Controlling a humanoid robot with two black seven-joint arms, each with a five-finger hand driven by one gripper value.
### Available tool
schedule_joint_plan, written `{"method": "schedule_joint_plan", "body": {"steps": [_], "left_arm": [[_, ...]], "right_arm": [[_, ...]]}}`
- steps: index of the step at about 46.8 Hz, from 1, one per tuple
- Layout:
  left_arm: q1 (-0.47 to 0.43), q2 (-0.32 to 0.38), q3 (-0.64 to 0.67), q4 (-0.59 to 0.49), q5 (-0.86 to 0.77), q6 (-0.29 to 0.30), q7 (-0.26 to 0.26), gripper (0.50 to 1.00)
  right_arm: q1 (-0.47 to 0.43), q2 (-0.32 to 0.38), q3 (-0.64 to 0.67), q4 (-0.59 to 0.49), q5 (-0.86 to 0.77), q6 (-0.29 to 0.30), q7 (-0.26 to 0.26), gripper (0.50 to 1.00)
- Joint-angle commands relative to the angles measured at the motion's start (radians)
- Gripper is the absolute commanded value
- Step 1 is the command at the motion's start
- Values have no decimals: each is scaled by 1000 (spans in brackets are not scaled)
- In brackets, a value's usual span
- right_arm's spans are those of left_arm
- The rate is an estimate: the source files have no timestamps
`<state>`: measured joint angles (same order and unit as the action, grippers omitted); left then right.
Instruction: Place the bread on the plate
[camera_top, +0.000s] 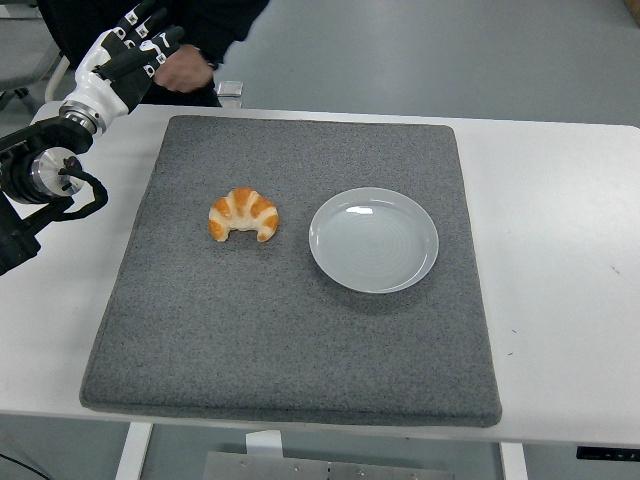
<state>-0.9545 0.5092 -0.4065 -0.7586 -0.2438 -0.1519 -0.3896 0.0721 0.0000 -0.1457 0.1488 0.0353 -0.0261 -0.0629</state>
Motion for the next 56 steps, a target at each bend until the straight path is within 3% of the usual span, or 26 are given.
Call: {"method": "schedule_joint_plan", "body": {"steps": [1, 56], "left_arm": [[3, 0, 2, -1, 0, 0, 0, 994], [20, 2, 0, -1, 15, 0, 2, 992]], "right_arm": [[0, 0, 0, 0, 0, 0, 0, 930], [0, 0, 0, 0, 0, 0, 0, 930]]}}
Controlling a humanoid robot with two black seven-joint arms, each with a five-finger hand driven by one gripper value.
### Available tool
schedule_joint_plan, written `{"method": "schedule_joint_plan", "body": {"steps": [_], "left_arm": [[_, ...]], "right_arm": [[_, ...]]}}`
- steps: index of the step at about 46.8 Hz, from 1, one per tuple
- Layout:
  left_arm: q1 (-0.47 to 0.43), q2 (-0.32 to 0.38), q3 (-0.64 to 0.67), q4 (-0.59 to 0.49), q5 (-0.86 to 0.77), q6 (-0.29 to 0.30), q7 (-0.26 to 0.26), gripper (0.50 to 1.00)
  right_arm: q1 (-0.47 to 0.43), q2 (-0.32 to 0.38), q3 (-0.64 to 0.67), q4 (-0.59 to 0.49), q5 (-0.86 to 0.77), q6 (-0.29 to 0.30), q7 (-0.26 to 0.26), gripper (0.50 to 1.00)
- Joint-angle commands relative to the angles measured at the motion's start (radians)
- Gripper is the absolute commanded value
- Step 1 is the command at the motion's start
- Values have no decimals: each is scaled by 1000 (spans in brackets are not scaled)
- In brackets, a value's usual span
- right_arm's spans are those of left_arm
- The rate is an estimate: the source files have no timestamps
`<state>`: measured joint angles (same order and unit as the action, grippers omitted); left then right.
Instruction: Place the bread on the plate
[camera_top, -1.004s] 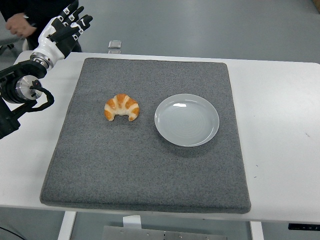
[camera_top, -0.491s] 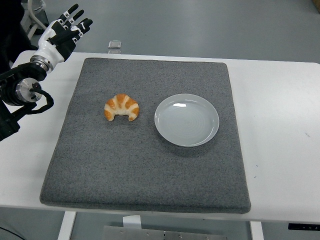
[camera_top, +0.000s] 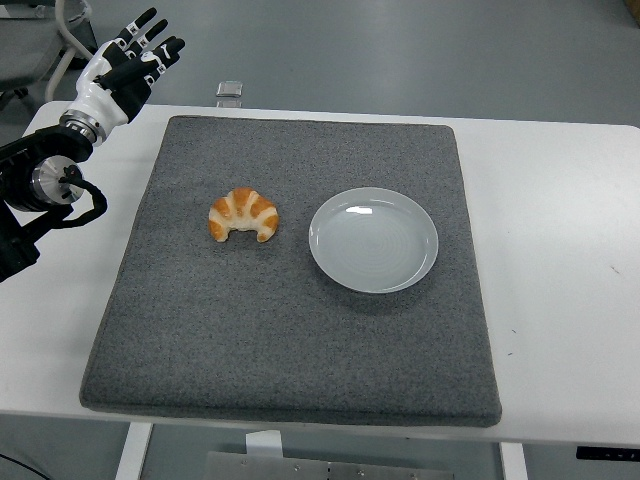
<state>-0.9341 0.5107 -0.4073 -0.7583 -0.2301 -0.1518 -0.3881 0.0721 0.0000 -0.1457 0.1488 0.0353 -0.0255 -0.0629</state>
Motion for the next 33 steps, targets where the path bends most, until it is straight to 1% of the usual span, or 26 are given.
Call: {"method": "schedule_joint_plan", "body": {"steps": [1, 12, 18, 21, 24, 28, 33], "left_arm": [[0, 0, 1, -1, 1, 0, 0, 992], [-3, 5, 5, -35, 1, 20, 0, 992], [-5, 8, 8, -41, 1, 21, 0, 992], [-9, 11, 27, -49, 1, 23, 0, 992], [-17, 19, 48, -59, 3, 40, 0, 992], [-52, 64, 70, -85, 5, 58, 0, 992], [-115, 137, 126, -159, 8, 77, 0, 990]], "right_arm": [[0, 0, 0, 0, 0, -1, 0, 930], [0, 0, 0, 0, 0, -1, 0, 930], [0, 0, 2, 0, 0, -1, 0, 930], [0, 0, 2, 0, 0, -1, 0, 930], [0, 0, 2, 0, 0, -1, 0, 930], [0, 0, 2, -2, 2, -1, 0, 930], [0, 0, 2, -2, 2, 1, 0, 930]]}}
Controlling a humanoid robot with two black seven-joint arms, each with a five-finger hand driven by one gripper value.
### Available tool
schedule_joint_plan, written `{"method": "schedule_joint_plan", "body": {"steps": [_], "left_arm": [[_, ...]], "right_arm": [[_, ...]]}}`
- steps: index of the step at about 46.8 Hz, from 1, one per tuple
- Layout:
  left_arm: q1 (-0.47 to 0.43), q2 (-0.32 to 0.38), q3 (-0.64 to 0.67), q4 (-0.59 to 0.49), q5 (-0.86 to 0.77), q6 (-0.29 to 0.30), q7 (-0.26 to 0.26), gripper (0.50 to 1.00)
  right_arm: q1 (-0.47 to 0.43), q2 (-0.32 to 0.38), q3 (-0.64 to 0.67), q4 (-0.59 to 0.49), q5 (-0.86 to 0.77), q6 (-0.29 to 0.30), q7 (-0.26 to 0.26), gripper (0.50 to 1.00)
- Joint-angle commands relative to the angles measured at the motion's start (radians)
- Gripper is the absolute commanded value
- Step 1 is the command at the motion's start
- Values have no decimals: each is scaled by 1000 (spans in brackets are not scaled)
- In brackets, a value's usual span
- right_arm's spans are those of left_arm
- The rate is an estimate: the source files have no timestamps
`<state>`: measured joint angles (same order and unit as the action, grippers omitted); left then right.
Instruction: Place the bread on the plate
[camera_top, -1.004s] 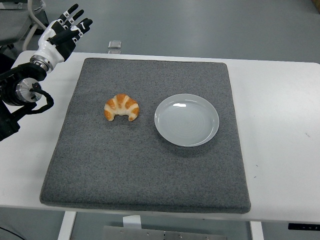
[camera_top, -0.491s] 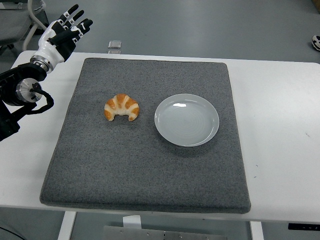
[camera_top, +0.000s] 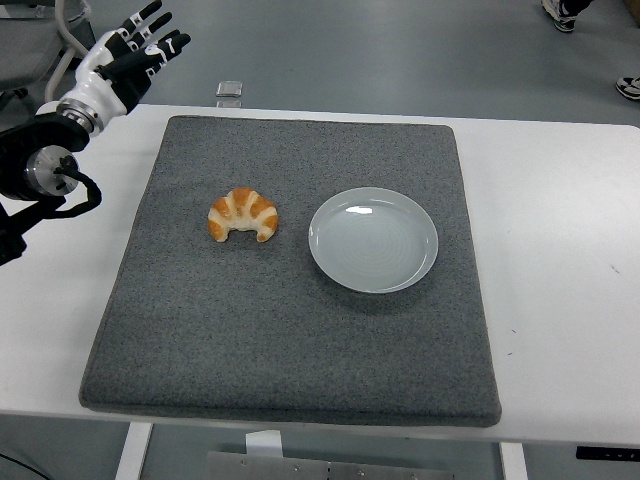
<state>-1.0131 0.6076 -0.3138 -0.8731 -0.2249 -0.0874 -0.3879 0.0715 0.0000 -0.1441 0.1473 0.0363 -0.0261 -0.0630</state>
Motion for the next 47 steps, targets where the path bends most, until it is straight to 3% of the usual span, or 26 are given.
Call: {"method": "schedule_joint_plan", "body": {"steps": [1, 9, 22, 28, 36, 47], "left_arm": [[-51, 56, 45, -61, 2, 17, 0, 990], [-194, 147, 182, -178, 38, 35, 0, 990], [-378, 156, 467, -231, 410, 64, 0, 990], [-377, 166, 486, -286, 591, 67, 0, 990], [-364, 195, 490, -368, 683, 94, -2, 990], [-254, 193, 486, -383, 878, 126, -2, 990]], "right_arm": [[1, 0, 0, 0, 1, 0, 0, 930], [1, 0, 1, 0, 1, 2, 0, 930], [1, 0, 1, 0, 1, 0, 2, 930], [1, 0, 1, 0, 2, 2, 2, 930], [1, 0, 0, 0, 2, 2, 2, 930], [1, 0, 0, 0, 1, 2, 2, 930]]}}
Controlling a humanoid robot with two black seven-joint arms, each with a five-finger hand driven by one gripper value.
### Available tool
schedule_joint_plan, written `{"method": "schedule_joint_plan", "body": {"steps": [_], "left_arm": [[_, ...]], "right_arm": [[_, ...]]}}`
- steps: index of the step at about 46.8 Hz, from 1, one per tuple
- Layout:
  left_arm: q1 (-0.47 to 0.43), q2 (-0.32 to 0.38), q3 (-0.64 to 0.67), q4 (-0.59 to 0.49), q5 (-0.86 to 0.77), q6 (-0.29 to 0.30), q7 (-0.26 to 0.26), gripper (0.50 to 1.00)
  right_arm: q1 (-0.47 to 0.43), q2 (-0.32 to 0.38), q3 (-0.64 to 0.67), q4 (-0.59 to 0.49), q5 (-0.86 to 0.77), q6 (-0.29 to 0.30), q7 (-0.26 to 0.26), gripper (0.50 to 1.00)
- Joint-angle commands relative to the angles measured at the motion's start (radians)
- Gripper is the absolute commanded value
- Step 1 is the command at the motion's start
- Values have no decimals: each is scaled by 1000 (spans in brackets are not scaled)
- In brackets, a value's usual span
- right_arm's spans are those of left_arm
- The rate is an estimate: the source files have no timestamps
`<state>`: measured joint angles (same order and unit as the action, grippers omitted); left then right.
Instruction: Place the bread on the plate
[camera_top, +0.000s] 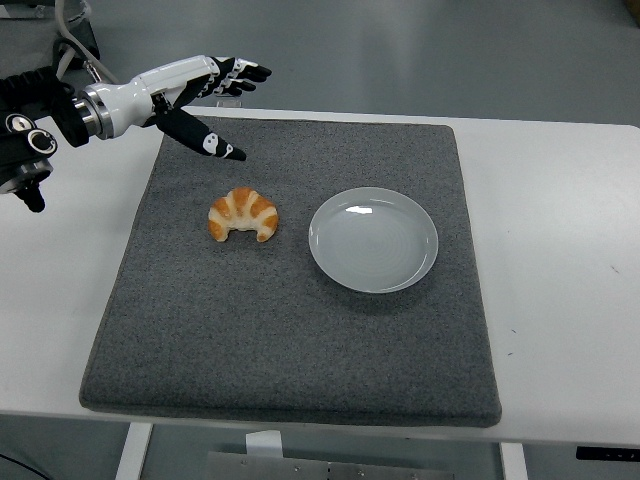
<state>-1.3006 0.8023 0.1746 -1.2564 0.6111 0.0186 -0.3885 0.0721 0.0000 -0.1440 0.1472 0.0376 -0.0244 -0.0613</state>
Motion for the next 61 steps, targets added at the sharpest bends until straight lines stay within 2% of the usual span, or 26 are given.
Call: {"method": "schedule_joint_plan", "body": {"steps": [1, 9, 21, 29, 42, 61], "left_arm": [[47, -3, -3, 2, 54, 32, -1, 990], [126, -9, -7, 5, 130, 115, -1, 990], [165, -43, -12, 32, 130, 146, -4, 990], [199, -104, -14, 95, 131, 152, -12, 990], [230, -175, -12, 146, 134, 215, -29, 990], [256, -204, -10, 186, 142, 244, -43, 990]], "right_arm": [[0, 0, 1, 0, -1, 0, 0, 930], [0, 0, 1, 0, -1, 0, 0, 930], [0, 0, 0, 0, -1, 0, 0, 930], [0, 0, 0, 0, -1, 0, 0, 930], [0, 0, 0, 0, -1, 0, 0, 930], [-2, 0, 0, 0, -1, -2, 0, 930]]}}
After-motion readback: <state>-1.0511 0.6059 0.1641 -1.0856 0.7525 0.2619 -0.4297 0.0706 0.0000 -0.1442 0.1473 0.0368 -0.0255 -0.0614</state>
